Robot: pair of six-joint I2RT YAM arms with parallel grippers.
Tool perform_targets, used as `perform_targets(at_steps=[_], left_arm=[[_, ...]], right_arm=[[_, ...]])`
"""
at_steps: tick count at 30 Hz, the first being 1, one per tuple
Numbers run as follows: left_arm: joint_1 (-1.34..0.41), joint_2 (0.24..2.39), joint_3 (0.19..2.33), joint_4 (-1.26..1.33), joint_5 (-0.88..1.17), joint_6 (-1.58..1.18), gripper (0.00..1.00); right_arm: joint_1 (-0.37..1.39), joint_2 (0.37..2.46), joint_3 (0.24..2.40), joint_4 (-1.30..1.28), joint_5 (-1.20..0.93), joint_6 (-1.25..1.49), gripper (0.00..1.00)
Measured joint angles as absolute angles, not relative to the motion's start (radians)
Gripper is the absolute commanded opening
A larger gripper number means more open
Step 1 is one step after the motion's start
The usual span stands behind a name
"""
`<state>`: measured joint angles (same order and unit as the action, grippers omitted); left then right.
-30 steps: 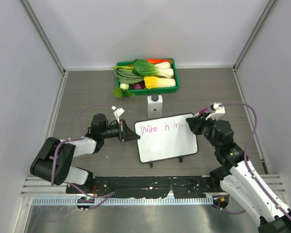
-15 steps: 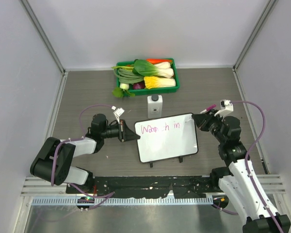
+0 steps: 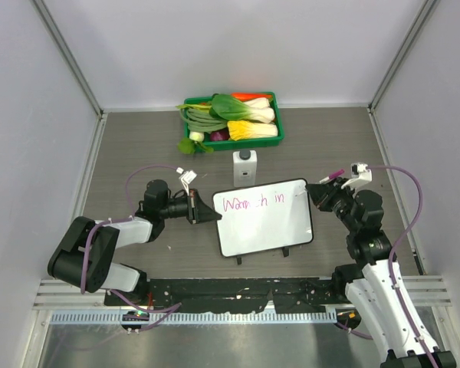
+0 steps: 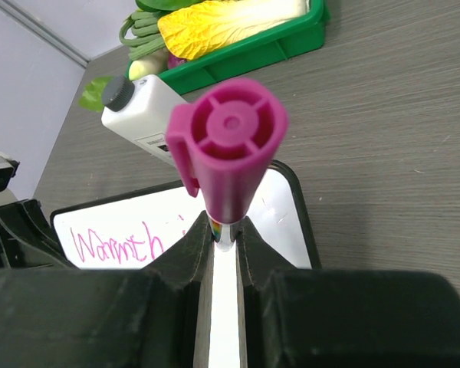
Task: Write a sentence on the whiteboard
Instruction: Write on the whiteboard at the whiteboard stand.
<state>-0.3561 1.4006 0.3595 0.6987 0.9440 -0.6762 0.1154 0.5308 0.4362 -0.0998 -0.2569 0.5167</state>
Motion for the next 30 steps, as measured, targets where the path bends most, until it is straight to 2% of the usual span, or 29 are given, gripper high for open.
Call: perform_targets(at_steps=[9,30], left_arm=[[-0.356,1.408,0.366,0.698,0.945,-0.676,0.00],[-0.358,1.410,0.369,0.698,0.947,-0.677,0.00]], right_arm=[[0.115,0.481,0.411,-0.113,-0.217,0.496,0.01],[0.115,0.669,0.399,0.062,-0.222,0.504,0.01]])
